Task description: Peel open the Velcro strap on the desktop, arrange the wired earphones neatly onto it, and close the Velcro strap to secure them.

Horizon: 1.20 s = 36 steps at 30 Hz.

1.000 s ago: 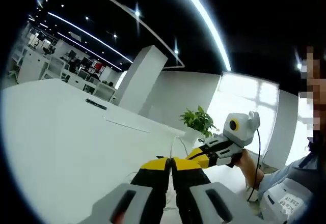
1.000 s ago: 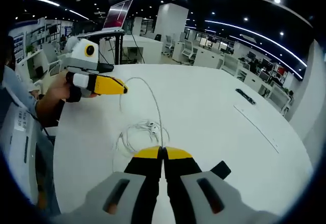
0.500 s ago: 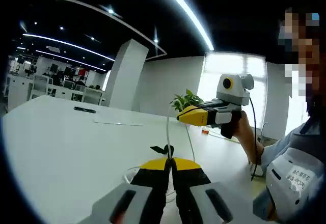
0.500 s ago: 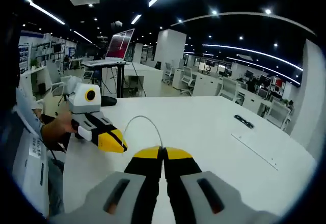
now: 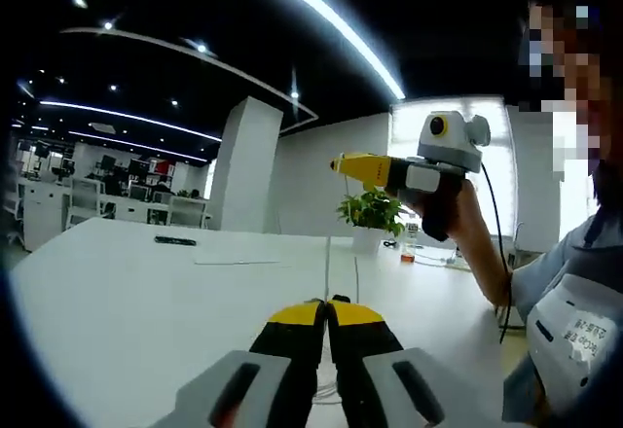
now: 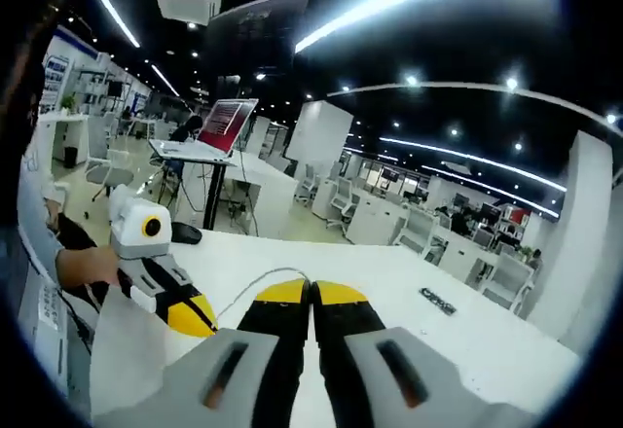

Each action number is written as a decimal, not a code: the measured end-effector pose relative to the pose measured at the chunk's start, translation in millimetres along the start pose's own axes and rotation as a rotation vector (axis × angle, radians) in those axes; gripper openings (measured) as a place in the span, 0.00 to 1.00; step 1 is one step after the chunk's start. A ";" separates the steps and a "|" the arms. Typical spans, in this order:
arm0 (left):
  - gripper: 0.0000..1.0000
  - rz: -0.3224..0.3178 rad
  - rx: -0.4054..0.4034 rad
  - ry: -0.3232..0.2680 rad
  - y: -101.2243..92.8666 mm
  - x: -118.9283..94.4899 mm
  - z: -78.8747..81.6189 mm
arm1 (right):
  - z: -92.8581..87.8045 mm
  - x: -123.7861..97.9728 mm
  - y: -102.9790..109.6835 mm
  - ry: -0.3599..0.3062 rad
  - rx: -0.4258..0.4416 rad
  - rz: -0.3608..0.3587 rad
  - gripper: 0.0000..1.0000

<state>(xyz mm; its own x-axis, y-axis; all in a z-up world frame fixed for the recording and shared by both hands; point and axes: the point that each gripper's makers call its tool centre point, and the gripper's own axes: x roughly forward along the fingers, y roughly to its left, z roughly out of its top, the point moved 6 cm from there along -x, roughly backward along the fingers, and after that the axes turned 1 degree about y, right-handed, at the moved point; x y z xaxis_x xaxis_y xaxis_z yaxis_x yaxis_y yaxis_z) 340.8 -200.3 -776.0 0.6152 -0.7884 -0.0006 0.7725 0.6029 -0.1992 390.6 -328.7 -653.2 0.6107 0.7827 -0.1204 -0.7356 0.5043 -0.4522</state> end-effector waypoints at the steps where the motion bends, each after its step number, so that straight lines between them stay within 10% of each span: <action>1: 0.06 0.006 0.008 -0.002 0.7 0.4 0.7 | 1.2 2.6 -1.7 0.002 -0.045 -0.016 0.04; 10: 0.06 0.074 0.069 0.005 9.9 6.1 -1.1 | -10.3 18.2 -8.7 0.017 -0.141 -0.008 0.04; 19: 0.07 0.067 0.102 0.102 5.7 2.1 -23.7 | -85.1 -4.3 39.3 0.258 -0.185 0.235 0.04; 26: 0.12 0.086 0.147 0.184 7.4 -5.3 -41.5 | -120.3 -36.5 75.3 0.298 -0.162 0.341 0.04; 36: 0.22 -0.024 0.185 0.251 -13.0 -12.4 -48.9 | -133.7 -47.1 69.0 0.350 -0.188 0.294 0.06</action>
<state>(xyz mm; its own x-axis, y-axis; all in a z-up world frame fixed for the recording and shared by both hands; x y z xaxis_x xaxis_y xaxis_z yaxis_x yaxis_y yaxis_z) 315.5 -204.3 -821.3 0.5566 -0.7941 -0.2442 0.8157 0.5781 -0.0204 350.3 -379.6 -796.9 0.4704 0.6965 -0.5419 -0.8457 0.1805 -0.5022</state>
